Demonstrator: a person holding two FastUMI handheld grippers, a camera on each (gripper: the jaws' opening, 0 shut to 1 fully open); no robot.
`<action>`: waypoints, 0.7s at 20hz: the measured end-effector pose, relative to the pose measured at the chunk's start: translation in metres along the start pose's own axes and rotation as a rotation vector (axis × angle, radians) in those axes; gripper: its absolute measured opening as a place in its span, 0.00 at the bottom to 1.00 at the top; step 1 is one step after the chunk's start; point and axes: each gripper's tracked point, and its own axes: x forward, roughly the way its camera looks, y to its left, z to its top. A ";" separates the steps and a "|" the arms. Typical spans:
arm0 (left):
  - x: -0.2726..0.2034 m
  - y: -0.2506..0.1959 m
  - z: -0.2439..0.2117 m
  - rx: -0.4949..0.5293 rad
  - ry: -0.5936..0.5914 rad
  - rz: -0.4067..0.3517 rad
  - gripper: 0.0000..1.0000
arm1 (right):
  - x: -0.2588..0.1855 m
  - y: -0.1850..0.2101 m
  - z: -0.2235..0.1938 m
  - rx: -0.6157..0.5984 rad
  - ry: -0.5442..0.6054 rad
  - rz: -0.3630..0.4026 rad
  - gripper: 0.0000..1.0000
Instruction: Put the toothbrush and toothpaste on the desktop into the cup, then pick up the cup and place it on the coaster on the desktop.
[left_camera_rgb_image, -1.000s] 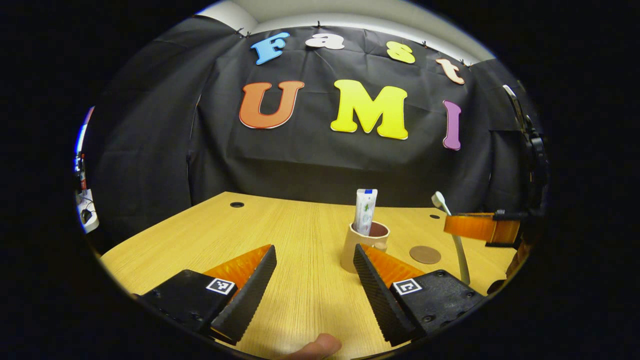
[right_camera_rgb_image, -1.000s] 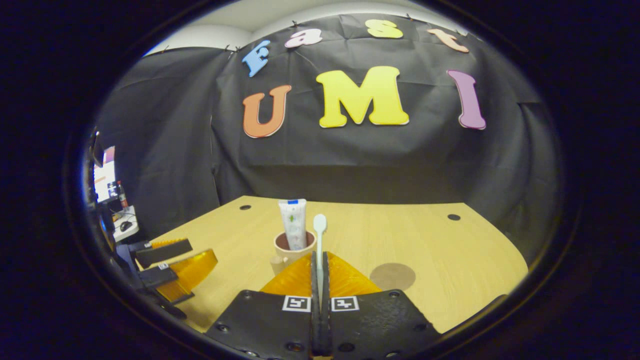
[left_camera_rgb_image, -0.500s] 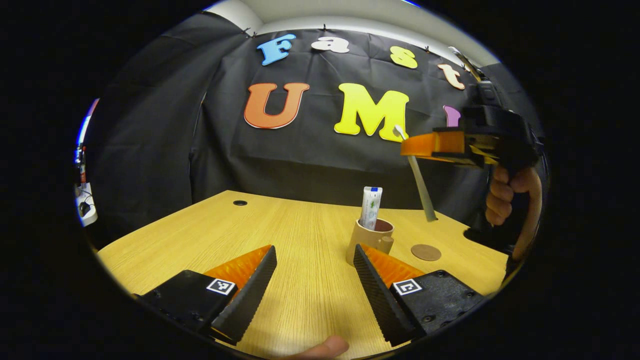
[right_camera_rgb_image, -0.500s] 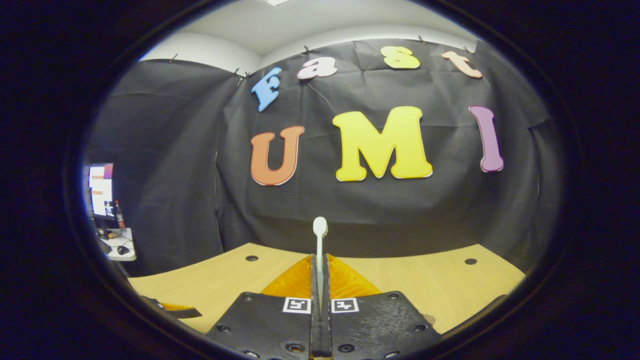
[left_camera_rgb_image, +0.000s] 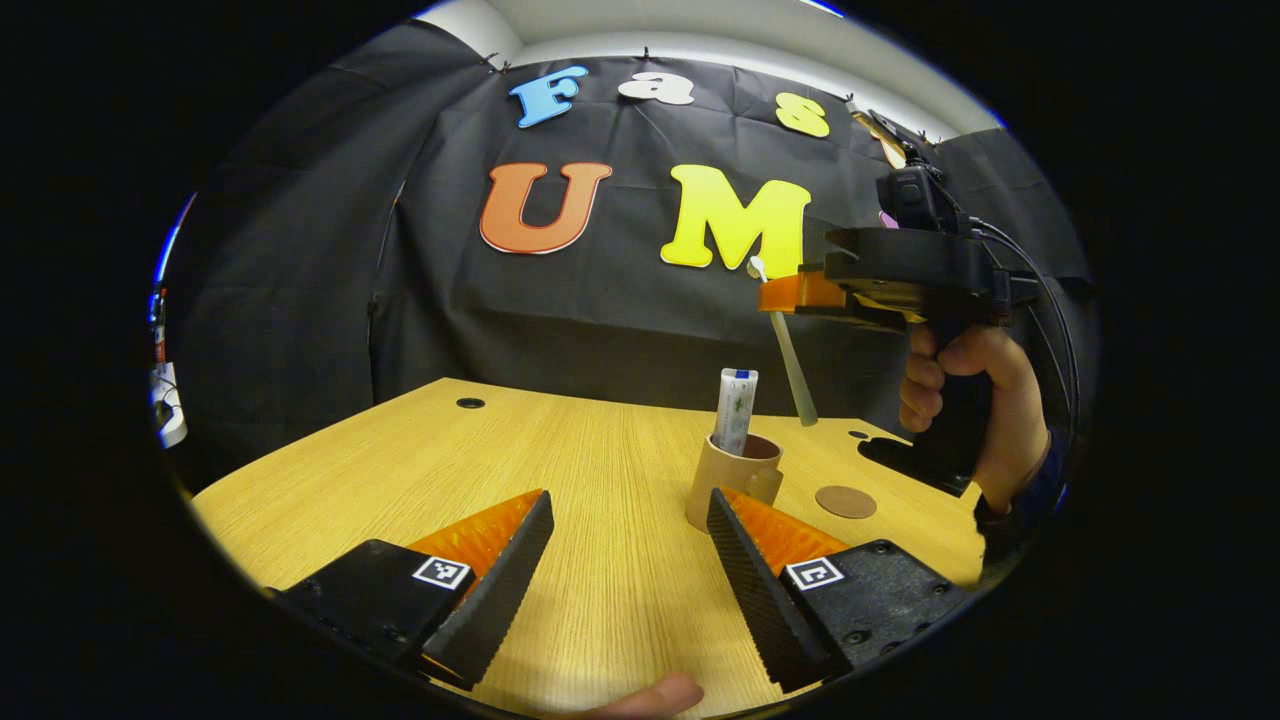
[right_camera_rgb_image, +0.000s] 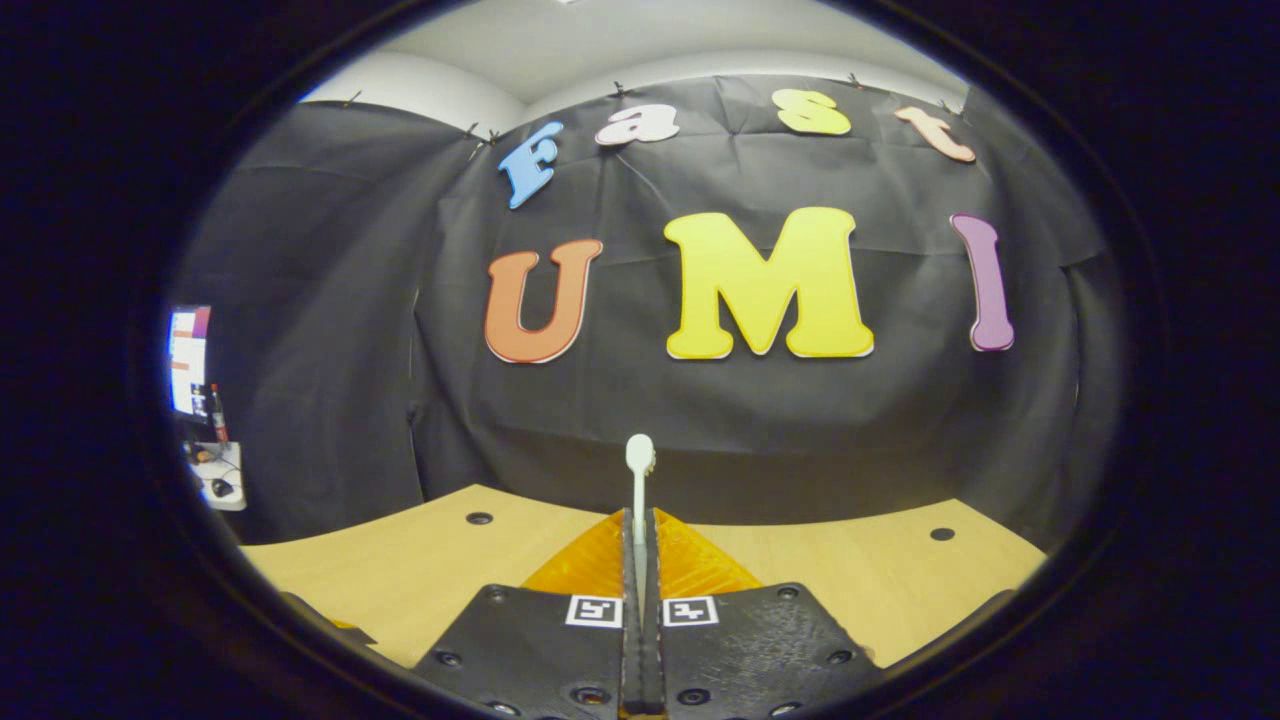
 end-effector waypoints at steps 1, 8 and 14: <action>0.000 0.000 -0.001 -0.001 0.001 0.000 0.99 | 0.001 0.001 -0.001 -0.001 0.001 0.003 0.01; 0.000 -0.004 -0.002 0.014 0.004 -0.010 0.99 | 0.003 -0.004 -0.006 0.011 0.009 0.000 0.04; 0.001 -0.002 -0.007 0.007 0.021 -0.005 0.99 | 0.005 -0.010 -0.010 0.009 0.013 -0.010 0.04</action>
